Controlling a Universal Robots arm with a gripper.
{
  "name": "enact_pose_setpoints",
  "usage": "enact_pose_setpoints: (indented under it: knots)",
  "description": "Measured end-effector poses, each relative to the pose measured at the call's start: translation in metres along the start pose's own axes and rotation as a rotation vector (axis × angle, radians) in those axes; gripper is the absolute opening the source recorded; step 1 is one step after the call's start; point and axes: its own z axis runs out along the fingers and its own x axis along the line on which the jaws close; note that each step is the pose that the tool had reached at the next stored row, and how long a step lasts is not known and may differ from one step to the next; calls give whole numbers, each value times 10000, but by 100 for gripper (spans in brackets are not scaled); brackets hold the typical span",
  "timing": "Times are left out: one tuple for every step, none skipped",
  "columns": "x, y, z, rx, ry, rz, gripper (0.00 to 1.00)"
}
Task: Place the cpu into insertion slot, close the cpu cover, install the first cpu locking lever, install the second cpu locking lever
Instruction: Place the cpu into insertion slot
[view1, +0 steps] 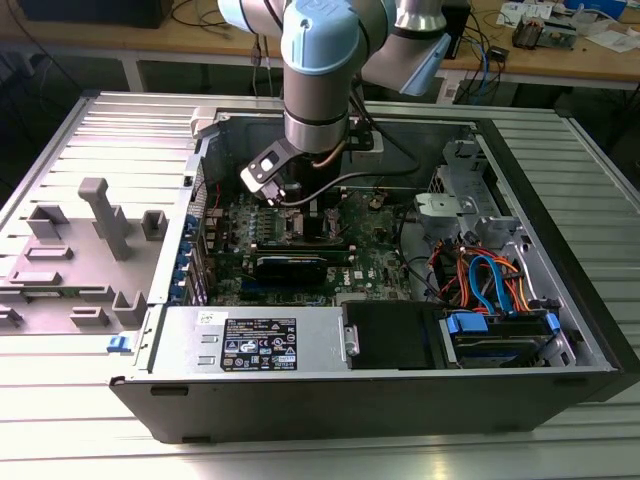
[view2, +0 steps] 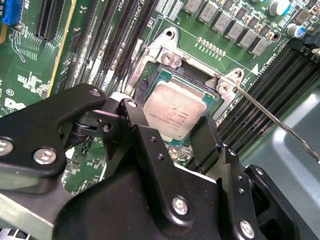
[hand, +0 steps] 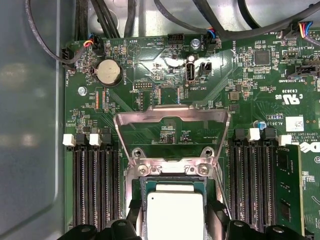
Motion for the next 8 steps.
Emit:
enact_pose_setpoints:
  knots:
    - [0,0,0,1,-1,1,62]
    - [0,0,-4,1,-1,1,62]
    - [0,0,-9,1,-1,1,62]
    - [1,0,-12,0,1,1,62]
    - [1,0,-12,-1,2,0,62]
    - [1,0,-13,1,-1,1,62]
    - [1,0,-15,0,-1,0,62]
    - [1,0,-16,1,-1,1,62]
